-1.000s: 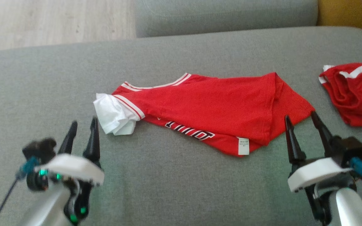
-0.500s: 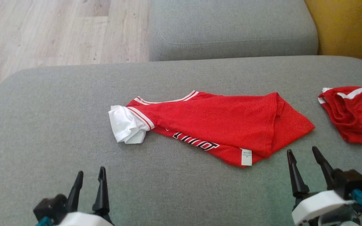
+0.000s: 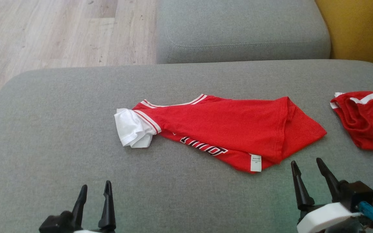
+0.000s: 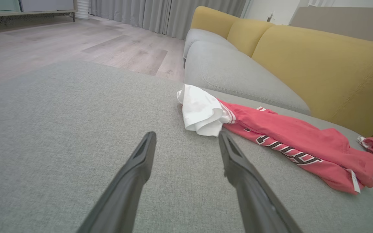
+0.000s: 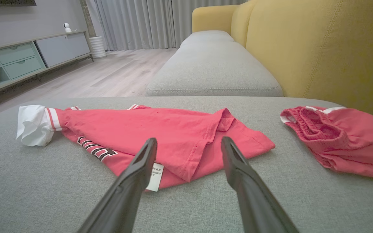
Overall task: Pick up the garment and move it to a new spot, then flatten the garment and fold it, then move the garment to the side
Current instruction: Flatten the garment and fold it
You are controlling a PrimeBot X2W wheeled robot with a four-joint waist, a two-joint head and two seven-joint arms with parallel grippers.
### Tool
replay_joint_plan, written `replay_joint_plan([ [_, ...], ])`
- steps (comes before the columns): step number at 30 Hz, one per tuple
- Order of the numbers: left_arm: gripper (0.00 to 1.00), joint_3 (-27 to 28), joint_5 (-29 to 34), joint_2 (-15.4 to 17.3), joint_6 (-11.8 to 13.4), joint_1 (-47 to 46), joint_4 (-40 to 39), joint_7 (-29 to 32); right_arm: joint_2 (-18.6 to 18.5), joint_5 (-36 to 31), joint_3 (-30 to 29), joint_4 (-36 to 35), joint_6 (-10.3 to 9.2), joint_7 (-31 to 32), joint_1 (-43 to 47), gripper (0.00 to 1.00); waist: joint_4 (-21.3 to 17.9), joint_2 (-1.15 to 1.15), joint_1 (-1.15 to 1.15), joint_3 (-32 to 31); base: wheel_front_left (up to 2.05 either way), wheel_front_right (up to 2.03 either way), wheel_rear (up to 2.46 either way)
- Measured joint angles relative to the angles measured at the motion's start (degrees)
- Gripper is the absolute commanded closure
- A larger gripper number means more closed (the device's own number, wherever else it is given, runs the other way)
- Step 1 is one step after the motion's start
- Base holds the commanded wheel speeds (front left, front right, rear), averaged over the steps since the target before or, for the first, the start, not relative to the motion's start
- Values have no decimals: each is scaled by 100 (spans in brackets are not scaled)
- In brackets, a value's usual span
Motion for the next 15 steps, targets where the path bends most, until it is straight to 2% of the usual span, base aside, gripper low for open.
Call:
replay_joint_plan([
  [15, 0, 25, 115, -21, -7, -25, 46, 3, 0, -2, 20, 45, 0, -44, -23, 0, -61, 0, 0, 137, 0, 0, 0],
])
